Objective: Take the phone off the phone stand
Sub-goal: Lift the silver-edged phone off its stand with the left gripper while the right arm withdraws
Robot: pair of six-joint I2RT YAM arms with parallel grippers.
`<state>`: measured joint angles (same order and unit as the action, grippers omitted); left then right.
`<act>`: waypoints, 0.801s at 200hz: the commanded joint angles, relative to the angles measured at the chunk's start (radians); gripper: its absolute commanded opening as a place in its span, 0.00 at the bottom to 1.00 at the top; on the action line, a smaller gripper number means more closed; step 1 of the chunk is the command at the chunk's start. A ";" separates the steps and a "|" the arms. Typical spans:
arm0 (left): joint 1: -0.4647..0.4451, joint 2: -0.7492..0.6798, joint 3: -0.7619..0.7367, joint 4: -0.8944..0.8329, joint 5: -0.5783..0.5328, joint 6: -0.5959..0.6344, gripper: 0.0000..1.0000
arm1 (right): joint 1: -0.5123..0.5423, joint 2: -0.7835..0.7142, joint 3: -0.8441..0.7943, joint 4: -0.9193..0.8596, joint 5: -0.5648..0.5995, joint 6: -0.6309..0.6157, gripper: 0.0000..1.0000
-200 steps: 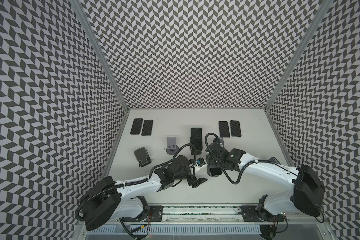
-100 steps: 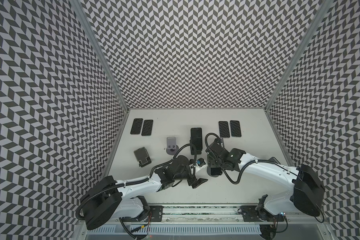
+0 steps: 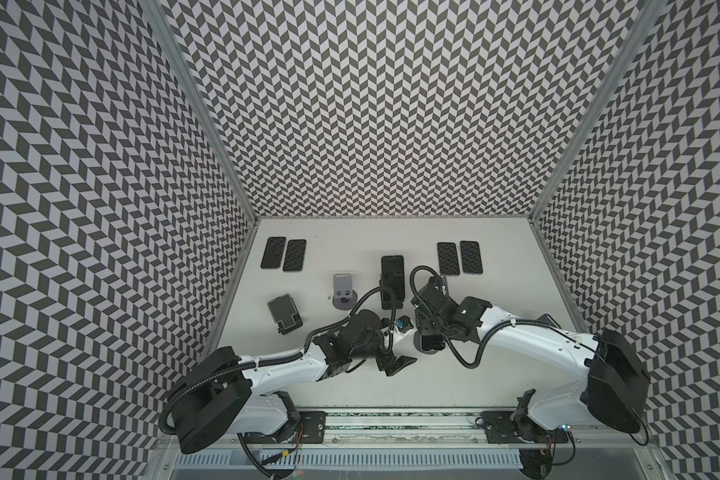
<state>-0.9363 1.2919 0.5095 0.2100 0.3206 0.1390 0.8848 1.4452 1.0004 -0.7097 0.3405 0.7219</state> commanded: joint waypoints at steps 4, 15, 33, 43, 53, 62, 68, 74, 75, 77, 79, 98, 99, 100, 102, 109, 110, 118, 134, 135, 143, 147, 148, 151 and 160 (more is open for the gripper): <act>-0.007 0.012 0.029 0.020 0.011 0.017 0.88 | -0.005 -0.037 0.008 0.030 0.012 -0.010 0.74; -0.006 0.014 0.031 0.022 0.008 0.015 0.88 | -0.003 -0.037 0.011 0.030 0.011 -0.015 0.74; -0.007 0.017 0.029 0.029 0.006 0.014 0.88 | -0.004 -0.040 0.012 0.029 0.011 -0.015 0.73; -0.007 0.016 0.030 0.035 0.006 0.010 0.88 | -0.004 -0.044 0.012 0.031 0.011 -0.016 0.73; -0.006 0.017 0.029 0.039 0.006 0.011 0.88 | -0.005 -0.050 0.011 0.031 0.011 -0.016 0.73; -0.007 0.015 0.029 0.043 0.006 0.010 0.88 | -0.005 -0.053 0.011 0.029 0.008 -0.015 0.73; -0.007 0.016 0.030 0.044 0.006 0.010 0.88 | -0.004 -0.055 0.011 0.028 0.008 -0.014 0.72; -0.007 0.016 0.030 0.045 0.006 0.009 0.88 | -0.004 -0.057 0.012 0.026 0.007 -0.015 0.72; -0.007 0.016 0.030 0.046 0.006 0.009 0.88 | -0.004 -0.058 0.012 0.026 0.007 -0.013 0.72; -0.007 0.016 0.030 0.046 0.006 0.009 0.88 | -0.004 -0.059 0.012 0.027 0.006 -0.014 0.72; -0.007 0.016 0.029 0.047 0.006 0.009 0.88 | -0.005 -0.060 0.012 0.026 0.007 -0.013 0.72; -0.006 0.014 0.029 0.051 0.006 0.010 0.88 | -0.004 -0.073 0.012 0.027 0.005 -0.009 0.72; -0.007 0.015 0.029 0.050 0.006 0.010 0.88 | -0.004 -0.073 0.012 0.026 0.006 -0.008 0.72; -0.007 0.015 0.029 0.050 0.006 0.009 0.88 | -0.005 -0.074 0.012 0.027 0.006 -0.008 0.72; -0.007 0.014 0.029 0.051 0.006 0.010 0.88 | -0.004 -0.075 0.012 0.027 0.006 -0.008 0.72; -0.007 0.016 0.028 0.050 0.006 0.009 0.88 | -0.005 -0.077 0.012 0.027 0.005 -0.008 0.72; -0.007 0.015 0.027 0.051 0.006 0.009 0.88 | -0.005 -0.077 0.012 0.028 0.005 -0.008 0.72; -0.007 0.014 0.027 0.051 0.006 0.011 0.88 | -0.004 -0.078 0.013 0.027 0.005 -0.008 0.72; -0.008 0.014 0.030 0.054 0.005 0.013 0.88 | -0.004 -0.077 0.014 0.026 0.000 -0.012 0.72; -0.007 0.015 0.030 0.054 0.005 0.014 0.88 | -0.004 -0.077 0.014 0.026 0.000 -0.014 0.72; -0.006 0.014 0.031 0.054 0.004 0.013 0.88 | -0.004 -0.076 0.015 0.024 0.001 -0.014 0.72; -0.006 0.015 0.032 0.055 0.005 0.014 0.88 | -0.004 -0.075 0.015 0.023 0.001 -0.016 0.72; -0.007 0.015 0.032 0.055 0.005 0.014 0.88 | -0.004 -0.076 0.015 0.023 0.001 -0.015 0.72; -0.007 0.015 0.032 0.055 0.005 0.014 0.88 | -0.004 -0.077 0.015 0.021 0.000 -0.016 0.72; -0.007 0.016 0.035 0.057 0.005 0.014 0.88 | -0.004 -0.078 0.017 0.020 0.000 -0.016 0.72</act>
<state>-0.9363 1.3037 0.5095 0.2398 0.3199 0.1390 0.8848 1.3987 1.0004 -0.7113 0.3355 0.7067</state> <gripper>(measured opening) 0.878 0.729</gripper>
